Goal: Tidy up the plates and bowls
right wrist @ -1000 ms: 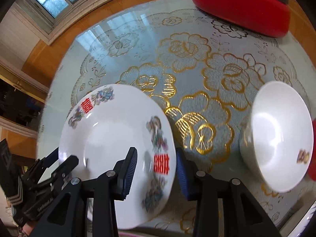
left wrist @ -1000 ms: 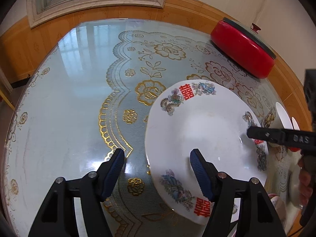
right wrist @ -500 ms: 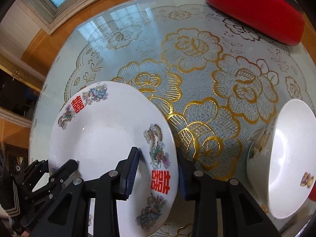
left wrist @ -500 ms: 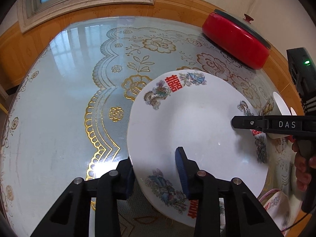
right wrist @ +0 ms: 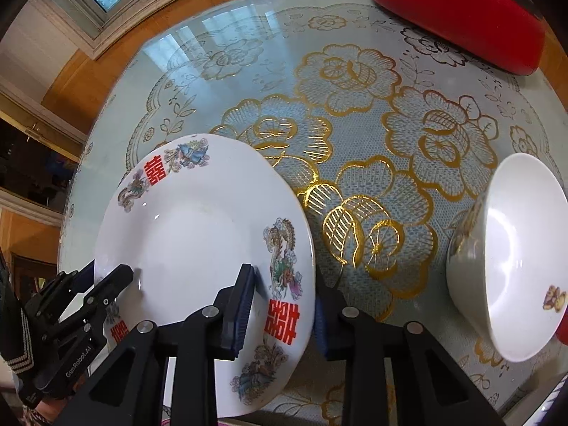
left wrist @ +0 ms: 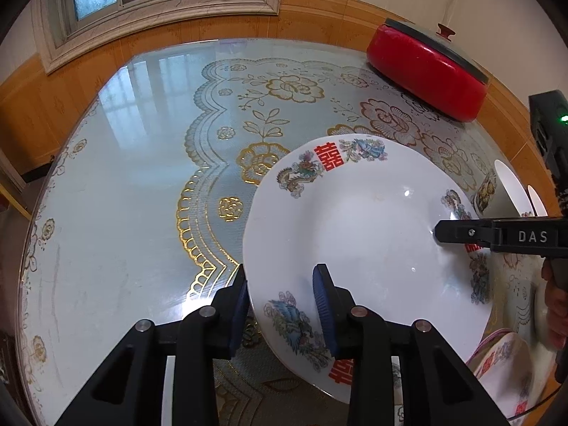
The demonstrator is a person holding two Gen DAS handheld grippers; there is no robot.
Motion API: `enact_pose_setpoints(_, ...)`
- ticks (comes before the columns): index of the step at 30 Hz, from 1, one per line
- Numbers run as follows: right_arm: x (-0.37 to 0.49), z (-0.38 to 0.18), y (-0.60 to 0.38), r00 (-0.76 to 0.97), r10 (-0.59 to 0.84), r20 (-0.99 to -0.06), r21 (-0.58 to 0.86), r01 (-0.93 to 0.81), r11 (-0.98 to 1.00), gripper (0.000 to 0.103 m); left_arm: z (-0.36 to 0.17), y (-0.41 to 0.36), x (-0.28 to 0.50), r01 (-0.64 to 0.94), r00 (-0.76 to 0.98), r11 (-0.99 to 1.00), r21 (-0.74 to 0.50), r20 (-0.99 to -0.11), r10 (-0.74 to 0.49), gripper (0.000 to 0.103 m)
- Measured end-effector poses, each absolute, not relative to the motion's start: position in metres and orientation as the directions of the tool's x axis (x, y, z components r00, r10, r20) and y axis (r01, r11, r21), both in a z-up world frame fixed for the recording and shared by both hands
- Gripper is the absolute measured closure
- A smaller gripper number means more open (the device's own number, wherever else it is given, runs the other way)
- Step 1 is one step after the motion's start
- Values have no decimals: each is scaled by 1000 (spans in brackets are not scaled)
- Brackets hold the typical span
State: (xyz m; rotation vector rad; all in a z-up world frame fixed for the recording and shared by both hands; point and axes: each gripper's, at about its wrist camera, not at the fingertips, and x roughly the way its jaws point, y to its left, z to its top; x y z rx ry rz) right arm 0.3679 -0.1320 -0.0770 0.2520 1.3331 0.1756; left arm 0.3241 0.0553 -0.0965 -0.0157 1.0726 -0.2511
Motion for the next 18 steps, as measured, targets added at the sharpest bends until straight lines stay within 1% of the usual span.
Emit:
enact_pose_setpoints(4,361,-72,-130,223,275,-935,282,1,959,76,-97,58,321,198,456,971,-134,-864,-212,68)
enact_pose_setpoints(12,356,-80,-134,218,293,-931,304,21,952,75,-96,57,321,198,462,969,-146,-858,-224,68)
enact_pose_setpoints(14,356,-79,-133,220,287,-932,296,10,955,75,-97,58,321,187,461,969,-162,-857,-232,67)
enact_pose_setpoints(16,357,-80,-133,218,293,-931,301,6,953,73,-98,57,321,184,459,967,-177,-854,-243,63)
enact_pose_setpoints(18,359,-80,-135,224,307,-925,316,5,949,73,-101,55,320,186,452,966,-182,-857,-248,62)
